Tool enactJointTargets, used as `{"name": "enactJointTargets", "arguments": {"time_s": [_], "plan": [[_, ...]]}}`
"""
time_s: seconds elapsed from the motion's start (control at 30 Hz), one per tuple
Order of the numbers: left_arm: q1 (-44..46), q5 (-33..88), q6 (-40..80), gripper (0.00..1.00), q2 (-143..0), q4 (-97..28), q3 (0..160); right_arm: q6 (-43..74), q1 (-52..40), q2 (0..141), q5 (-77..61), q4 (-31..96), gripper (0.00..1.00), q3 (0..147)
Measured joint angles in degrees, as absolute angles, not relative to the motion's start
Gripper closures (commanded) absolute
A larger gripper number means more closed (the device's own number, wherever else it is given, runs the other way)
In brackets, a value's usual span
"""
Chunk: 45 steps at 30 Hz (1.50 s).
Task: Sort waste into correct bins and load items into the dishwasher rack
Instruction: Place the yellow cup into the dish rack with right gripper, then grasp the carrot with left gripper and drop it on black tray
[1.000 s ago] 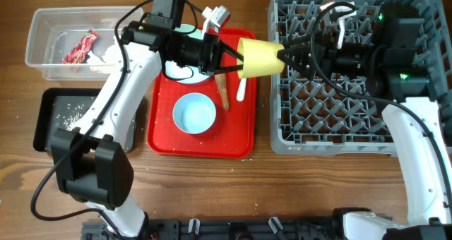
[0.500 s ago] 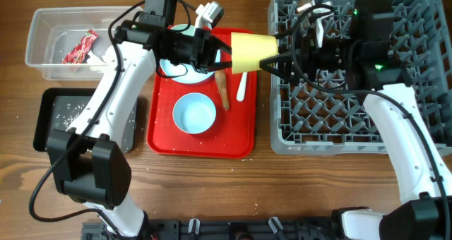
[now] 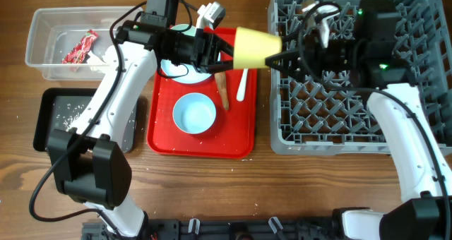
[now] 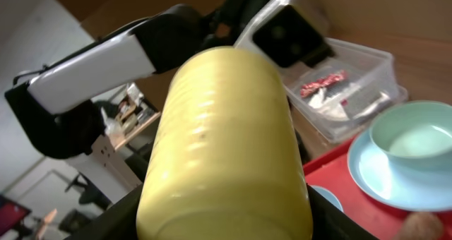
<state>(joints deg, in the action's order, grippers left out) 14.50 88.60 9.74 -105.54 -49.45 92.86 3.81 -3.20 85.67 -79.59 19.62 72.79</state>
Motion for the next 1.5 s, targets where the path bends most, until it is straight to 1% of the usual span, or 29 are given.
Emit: {"name": "enactJointTargets", "arguments": {"time_s": [0.03,0.1,0.13,0.17,0.2,0.27,0.4,0.5,0.57,0.6,0.73,0.77,0.8,0.87,0.9,0.93,1.1,1.23,1.3,1.37,1.5], "plan": [[14.3,88.3,9.8,0.60,-105.5,-49.4,92.9,3.8,-1.2,85.7,-79.2,21.5,0.50,72.8],[13.5,88.5,9.8,0.58,-105.5,-49.5,92.9,3.6,1.9,85.8,-73.6,26.6,0.50,72.8],[13.1,88.4,9.8,0.54,-105.4,-49.5,92.9,3.8,4.2,86.0,-69.1,29.4,0.50,72.6],[12.9,88.1,9.8,0.53,-105.4,-49.4,92.9,4.1,6.3,86.1,-63.5,33.3,0.50,72.5],[12.9,87.4,9.8,0.52,-105.4,-49.4,92.9,4.4,6.8,86.0,-60.6,36.2,0.51,72.7],[12.9,82.4,9.8,0.51,-105.4,-49.5,92.9,4.7,7.1,85.8,-51.3,46.2,0.50,73.6],[12.9,62.7,9.8,0.51,-105.4,-52.8,92.9,6.5,7.0,81.2,-28.7,72.2,0.50,79.7],[13.0,45.1,9.7,0.49,-105.4,-57.3,92.9,9.3,6.9,79.0,-16.8,81.8,0.50,81.3],[13.0,34.4,9.8,0.49,-105.4,-60.0,92.9,11.9,5.0,79.4,-9.8,84.1,0.48,81.3],[13.0,30.9,9.7,0.49,-105.4,-60.5,92.9,12.6,3.8,79.7,-8.1,84.6,0.48,81.3],[13.0,22.0,9.8,0.49,-105.4,-61.5,92.9,15.5,-1.2,84.1,-4.6,84.8,0.46,80.6],[13.0,20.6,9.8,0.49,-105.4,-61.5,92.9,16.2,-2.0,85.8,-4.3,84.8,0.43,80.3],[13.0,19.6,9.7,0.48,-105.4,-61.5,92.9,16.7,-2.9,87.6,-4.0,84.8,0.37,79.9],[13.0,18.4,9.7,0.48,-105.4,-61.5,92.9,16.9,-4.4,90.9,-3.8,83.8,0.14,79.8],[13.0,18.2,9.7,0.48,-105.4,-61.5,92.9,16.9,-4.6,91.7,-3.7,83.5,0.10,79.7],[13.0,17.8,9.7,0.48,-105.4,-61.5,92.9,17.3,-4.8,92.6,-3.4,83.1,0.08,79.6],[13.0,17.6,9.7,0.48,-105.4,-61.5,92.9,17.5,-4.8,93.4,-3.4,83.2,0.11,80.3],[13.0,17.3,9.7,0.51,-105.4,-61.5,92.9,16.5,-4.9,93.8,-3.4,86.4,0.10,95.8],[13.9,16.7,10.3,0.47,-105.4,-61.3,92.9,16.2,-5.0,93.5,-3.4,85.9,0.08,101.0],[16.8,13.3,12.8,0.43,-105.4,-59.9,92.9,16.2,-5.1,93.4,-3.4,85.1,0.08,101.4],[27.5,1.7,21.3,0.35,-106.4,-55.7,93.0,16.0,-5.1,93.4,-3.4,84.8,0.08,101.4]]}}
